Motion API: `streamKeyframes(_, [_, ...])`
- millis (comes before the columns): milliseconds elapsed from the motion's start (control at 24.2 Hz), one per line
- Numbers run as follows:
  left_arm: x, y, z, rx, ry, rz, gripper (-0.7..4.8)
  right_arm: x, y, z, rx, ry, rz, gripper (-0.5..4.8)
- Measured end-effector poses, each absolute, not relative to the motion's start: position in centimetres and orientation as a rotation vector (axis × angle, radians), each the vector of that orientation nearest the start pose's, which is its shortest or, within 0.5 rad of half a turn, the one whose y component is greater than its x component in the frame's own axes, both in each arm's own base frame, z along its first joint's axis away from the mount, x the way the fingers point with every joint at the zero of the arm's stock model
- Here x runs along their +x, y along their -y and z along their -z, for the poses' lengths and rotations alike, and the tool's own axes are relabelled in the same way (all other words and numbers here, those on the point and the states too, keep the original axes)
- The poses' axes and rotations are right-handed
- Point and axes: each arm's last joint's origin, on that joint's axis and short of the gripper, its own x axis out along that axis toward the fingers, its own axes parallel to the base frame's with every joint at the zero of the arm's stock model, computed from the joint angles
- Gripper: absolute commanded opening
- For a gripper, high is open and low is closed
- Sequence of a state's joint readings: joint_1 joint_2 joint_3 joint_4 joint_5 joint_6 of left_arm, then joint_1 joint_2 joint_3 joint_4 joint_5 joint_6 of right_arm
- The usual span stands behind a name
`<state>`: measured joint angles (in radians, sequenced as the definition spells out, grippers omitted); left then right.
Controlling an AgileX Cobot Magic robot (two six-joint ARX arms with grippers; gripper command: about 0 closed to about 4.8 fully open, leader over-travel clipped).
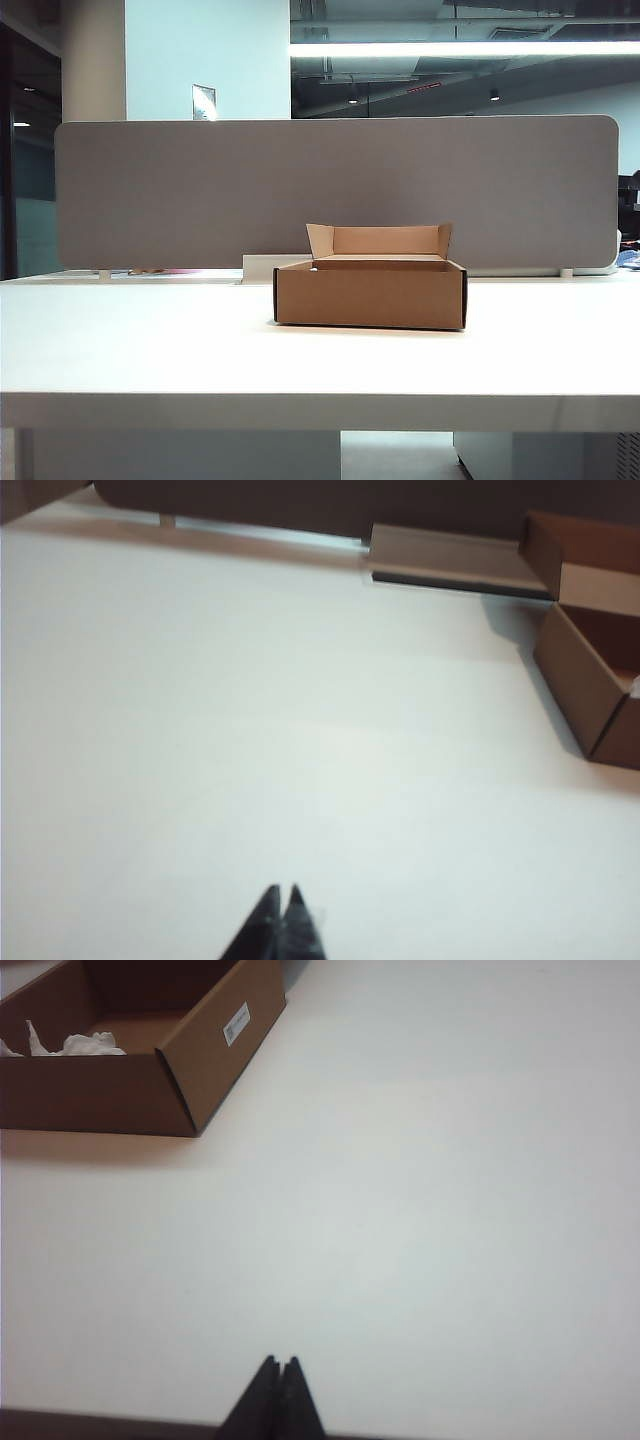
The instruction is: Pick up all the paper balls on the table and put them in the paper box.
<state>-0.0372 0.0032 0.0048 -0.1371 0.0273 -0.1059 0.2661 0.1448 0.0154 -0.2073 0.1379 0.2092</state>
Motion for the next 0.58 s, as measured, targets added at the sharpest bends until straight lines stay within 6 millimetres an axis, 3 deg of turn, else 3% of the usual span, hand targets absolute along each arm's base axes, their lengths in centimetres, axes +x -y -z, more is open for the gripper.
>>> streamKeyframes(455, [9.64,0.44,-15.04,-0.105,-0.152,0.056,-0.06,9.80,-2.24,-13.77,0.129,-0.340,-0.086,-0.01])
streamKeyframes(580, [9.64,0.44,-15.04,-0.105,-0.152,0.056,-0.06,9.92,-1.42,-13.99,0.115,-0.296,0.023,-0.01])
